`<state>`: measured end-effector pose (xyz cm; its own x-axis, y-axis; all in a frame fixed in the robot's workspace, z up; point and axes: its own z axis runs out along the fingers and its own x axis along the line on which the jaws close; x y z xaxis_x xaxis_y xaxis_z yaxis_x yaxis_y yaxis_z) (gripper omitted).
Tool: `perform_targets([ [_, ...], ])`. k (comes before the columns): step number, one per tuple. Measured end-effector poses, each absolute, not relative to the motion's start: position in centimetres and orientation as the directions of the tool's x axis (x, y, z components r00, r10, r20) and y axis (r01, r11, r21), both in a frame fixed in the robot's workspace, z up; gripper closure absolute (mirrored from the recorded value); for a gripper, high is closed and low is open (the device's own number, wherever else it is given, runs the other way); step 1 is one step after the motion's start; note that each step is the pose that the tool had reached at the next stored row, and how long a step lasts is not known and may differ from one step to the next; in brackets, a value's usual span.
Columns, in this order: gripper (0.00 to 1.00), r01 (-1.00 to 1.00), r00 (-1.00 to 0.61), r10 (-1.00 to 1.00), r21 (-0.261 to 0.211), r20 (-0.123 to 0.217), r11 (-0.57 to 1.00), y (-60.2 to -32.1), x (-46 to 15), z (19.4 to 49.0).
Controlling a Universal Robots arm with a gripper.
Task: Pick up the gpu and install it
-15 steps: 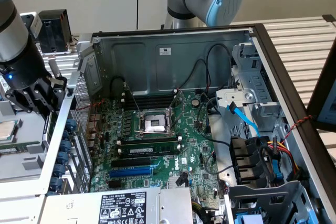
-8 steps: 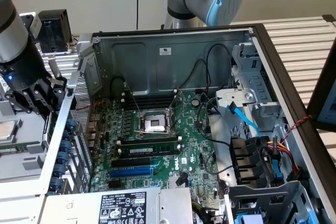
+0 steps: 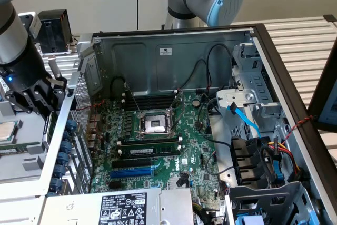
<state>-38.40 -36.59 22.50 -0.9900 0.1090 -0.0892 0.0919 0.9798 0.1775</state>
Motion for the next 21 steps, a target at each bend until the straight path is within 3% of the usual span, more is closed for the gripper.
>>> perform_targets([
  [9,0.65,0.092,-0.99,0.109,0.178,-0.089,0.98,-36.76,-38.4,22.49],
  [11,0.72,0.092,-0.99,0.109,0.178,-0.089,0.98,-36.77,-38.4,22.49],
  [21,0.72,0.092,-0.99,0.109,0.181,-0.089,0.979,-36.82,-38.4,22.67],
])
